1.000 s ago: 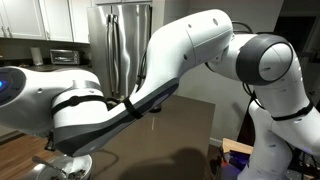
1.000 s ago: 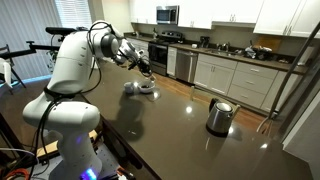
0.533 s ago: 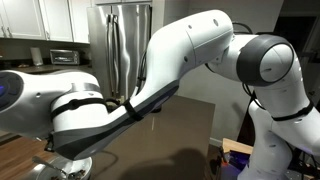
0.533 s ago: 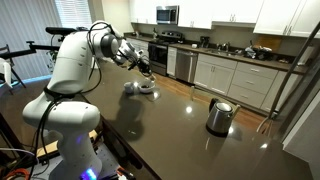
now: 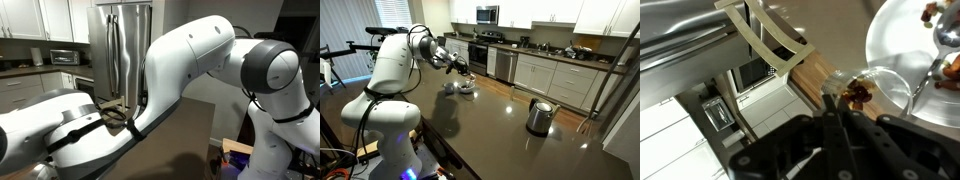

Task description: Empty the contents in the cup into the bowl

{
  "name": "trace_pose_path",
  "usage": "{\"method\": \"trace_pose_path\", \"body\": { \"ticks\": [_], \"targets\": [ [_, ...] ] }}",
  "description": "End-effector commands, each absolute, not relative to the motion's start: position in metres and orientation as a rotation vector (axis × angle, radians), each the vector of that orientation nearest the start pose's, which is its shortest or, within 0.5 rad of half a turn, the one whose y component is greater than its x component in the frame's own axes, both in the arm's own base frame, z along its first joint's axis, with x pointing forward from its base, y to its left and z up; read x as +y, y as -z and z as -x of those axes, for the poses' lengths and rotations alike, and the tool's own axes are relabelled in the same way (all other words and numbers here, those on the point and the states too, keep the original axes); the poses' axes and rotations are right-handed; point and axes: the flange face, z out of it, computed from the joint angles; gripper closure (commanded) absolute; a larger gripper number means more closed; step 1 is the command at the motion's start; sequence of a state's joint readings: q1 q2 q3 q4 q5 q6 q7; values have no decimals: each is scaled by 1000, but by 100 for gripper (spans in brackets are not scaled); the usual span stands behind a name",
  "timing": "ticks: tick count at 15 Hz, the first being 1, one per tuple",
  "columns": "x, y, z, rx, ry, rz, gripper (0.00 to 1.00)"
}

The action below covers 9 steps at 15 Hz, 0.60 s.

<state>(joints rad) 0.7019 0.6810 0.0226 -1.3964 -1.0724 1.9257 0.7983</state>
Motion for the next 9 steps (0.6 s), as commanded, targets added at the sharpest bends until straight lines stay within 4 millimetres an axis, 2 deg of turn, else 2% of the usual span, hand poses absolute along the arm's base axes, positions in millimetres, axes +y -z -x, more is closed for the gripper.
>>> {"method": "trace_pose_path", "body": {
  "ticks": [1,4,9],
  "targets": [
    [445,-331,-561,433,-730,-2195,97],
    [455,-325,-543,400,-816,-2089,97],
    [455,-310,-526,329,-887,-1910,97]
  ]
}}
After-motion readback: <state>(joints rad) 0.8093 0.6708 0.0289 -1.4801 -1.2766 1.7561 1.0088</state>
